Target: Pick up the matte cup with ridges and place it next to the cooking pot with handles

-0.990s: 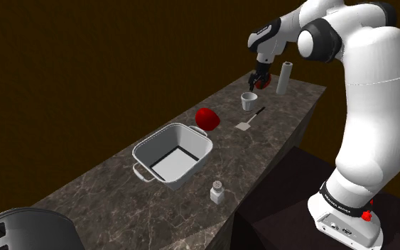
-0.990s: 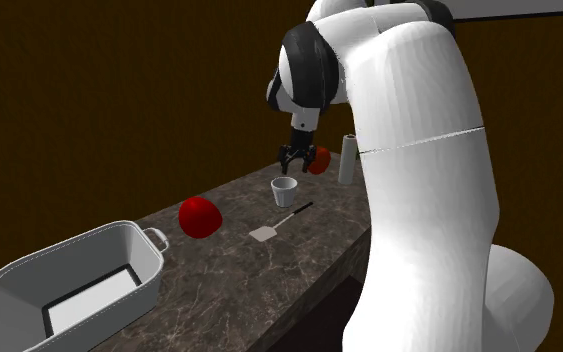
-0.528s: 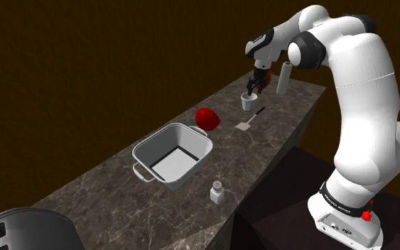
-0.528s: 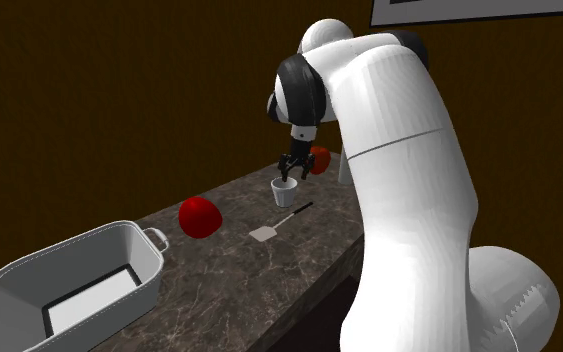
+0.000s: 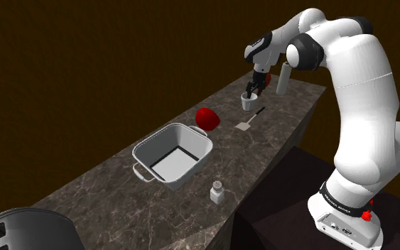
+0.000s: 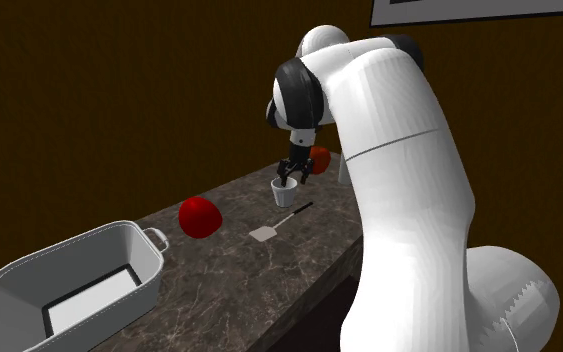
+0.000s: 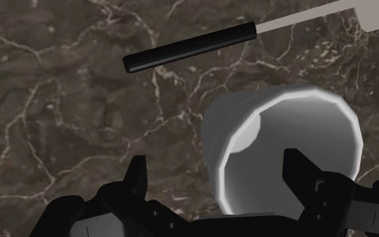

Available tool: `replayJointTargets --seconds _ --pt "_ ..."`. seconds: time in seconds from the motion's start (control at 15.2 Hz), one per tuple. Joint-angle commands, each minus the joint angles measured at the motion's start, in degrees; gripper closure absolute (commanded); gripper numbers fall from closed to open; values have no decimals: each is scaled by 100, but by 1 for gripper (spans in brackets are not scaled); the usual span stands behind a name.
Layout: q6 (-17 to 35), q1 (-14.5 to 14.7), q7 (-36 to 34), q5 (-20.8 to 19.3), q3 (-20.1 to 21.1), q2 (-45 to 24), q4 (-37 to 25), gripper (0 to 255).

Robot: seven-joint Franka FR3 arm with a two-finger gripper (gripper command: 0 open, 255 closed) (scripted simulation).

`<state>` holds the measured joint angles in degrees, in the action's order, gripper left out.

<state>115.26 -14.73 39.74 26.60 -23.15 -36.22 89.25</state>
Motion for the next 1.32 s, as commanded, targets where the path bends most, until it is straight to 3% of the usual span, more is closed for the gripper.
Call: replayJointTargets --seconds 0.0,0.07,0.13,0.73,1.25 --pt "2 0 1 1 0 0 2 0" --pt "1 0 0 0 0 0 1 0" --pt "1 0 0 0 0 0 1 255" --pt "2 0 1 1 0 0 2 255" --pt "-428 35 -150 -152 -89 284 -178 255"
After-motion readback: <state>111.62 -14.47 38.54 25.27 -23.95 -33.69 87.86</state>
